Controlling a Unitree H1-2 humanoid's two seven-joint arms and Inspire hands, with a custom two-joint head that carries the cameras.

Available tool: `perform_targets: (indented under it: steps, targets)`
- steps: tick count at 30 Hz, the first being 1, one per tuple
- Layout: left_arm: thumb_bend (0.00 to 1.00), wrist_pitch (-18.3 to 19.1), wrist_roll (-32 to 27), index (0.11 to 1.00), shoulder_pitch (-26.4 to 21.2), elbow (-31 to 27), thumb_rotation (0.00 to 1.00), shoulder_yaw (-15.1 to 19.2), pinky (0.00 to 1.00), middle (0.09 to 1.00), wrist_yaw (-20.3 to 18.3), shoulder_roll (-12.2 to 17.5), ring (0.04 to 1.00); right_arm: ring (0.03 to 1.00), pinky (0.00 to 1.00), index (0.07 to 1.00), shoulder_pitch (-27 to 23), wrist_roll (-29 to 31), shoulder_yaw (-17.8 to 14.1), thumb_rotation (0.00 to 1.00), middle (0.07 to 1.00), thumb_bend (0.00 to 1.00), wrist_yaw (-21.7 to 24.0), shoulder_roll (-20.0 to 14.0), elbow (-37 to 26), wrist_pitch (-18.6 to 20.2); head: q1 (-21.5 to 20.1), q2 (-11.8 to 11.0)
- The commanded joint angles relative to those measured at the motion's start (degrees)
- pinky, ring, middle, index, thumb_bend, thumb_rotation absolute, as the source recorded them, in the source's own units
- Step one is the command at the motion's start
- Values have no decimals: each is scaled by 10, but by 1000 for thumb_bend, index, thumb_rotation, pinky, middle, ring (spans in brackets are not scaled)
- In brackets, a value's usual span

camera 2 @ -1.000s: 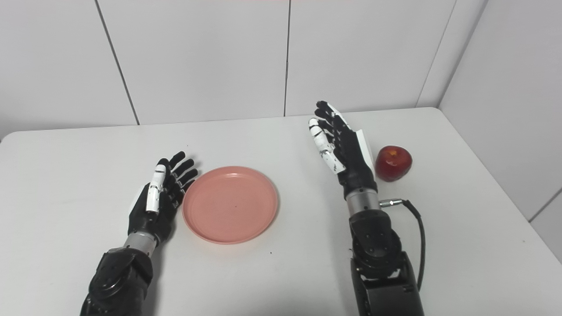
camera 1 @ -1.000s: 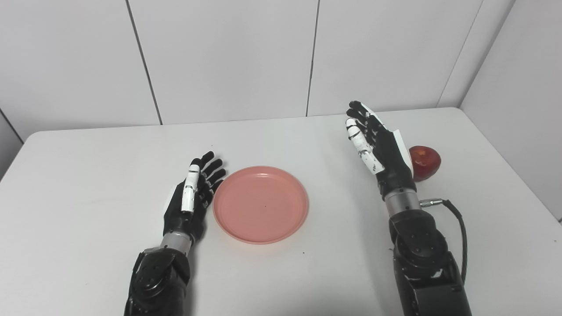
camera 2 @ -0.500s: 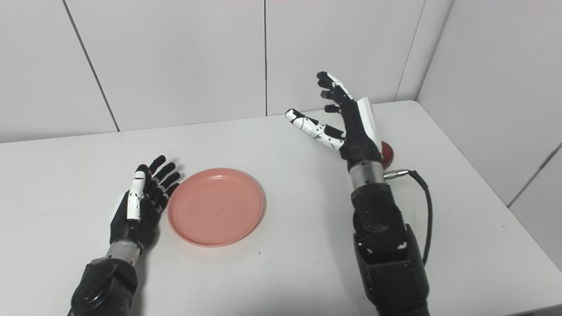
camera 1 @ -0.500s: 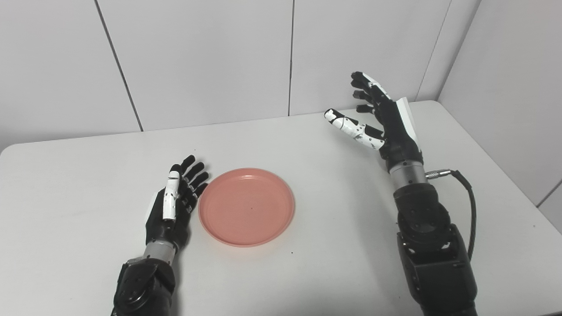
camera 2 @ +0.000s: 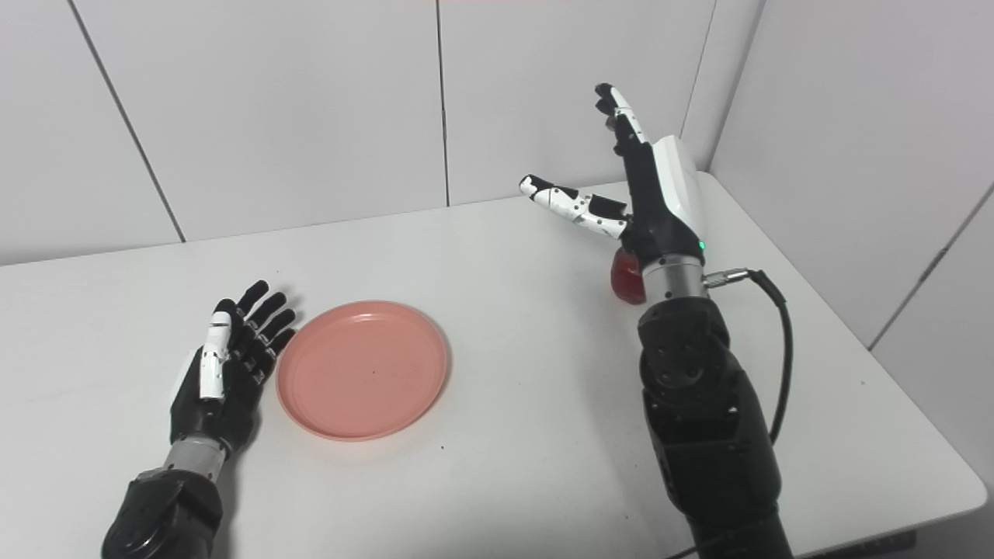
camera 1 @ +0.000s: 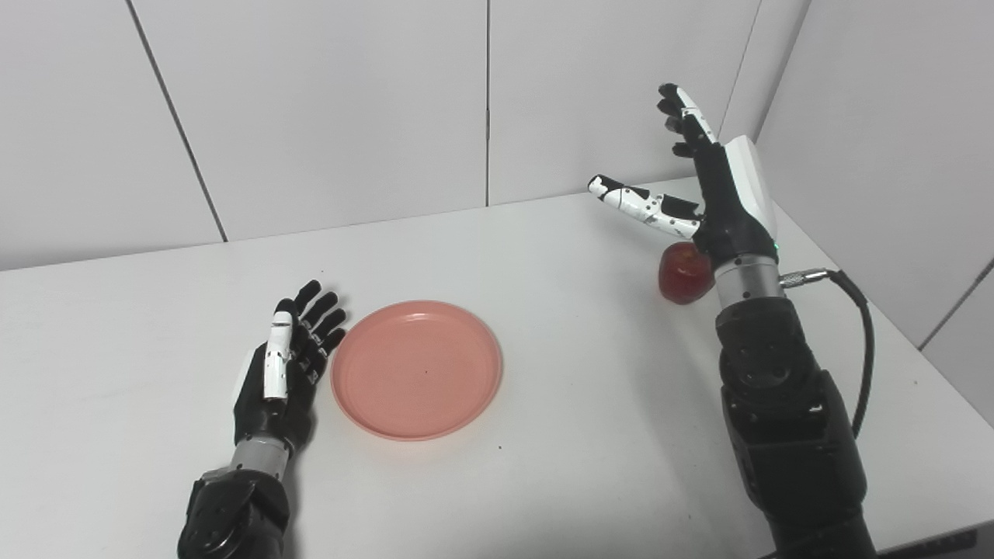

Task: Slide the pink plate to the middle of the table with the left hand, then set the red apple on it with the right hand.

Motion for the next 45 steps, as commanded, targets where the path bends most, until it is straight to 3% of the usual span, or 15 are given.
perform_targets:
  steps: [1,10,15,22,31,45]
  targets:
    - [408,4,-7,873,-4,11,1000,3,896,889,0,4,879,884,796,941,-13,-23,-8,541,905,990,-3,-16,-22,-3,1,0]
    - [404,4,-12,875,-3,11,1000,6,892,888,-5,8,877,912,792,984,1,-104,-41,595,948,1000,60,-23,-24,1,-7,1]
    - [399,7,-21,876,-1,7,1000,8,891,886,-5,12,876,923,788,984,9,-105,-63,572,960,1000,68,-14,-12,1,-28,3]
    - [398,1,-36,884,-8,23,1000,12,914,898,-17,19,893,938,801,995,23,-77,-77,580,978,1000,52,-20,32,-6,-23,1]
    - [399,3,-37,878,-4,18,1000,11,910,892,-15,19,886,896,740,999,39,-66,-64,589,951,1000,22,-37,88,-18,-20,5]
    - [401,7,-40,880,-2,12,1000,12,910,891,-17,22,885,931,801,1000,38,-41,-43,578,980,1000,5,-46,132,-19,-21,11]
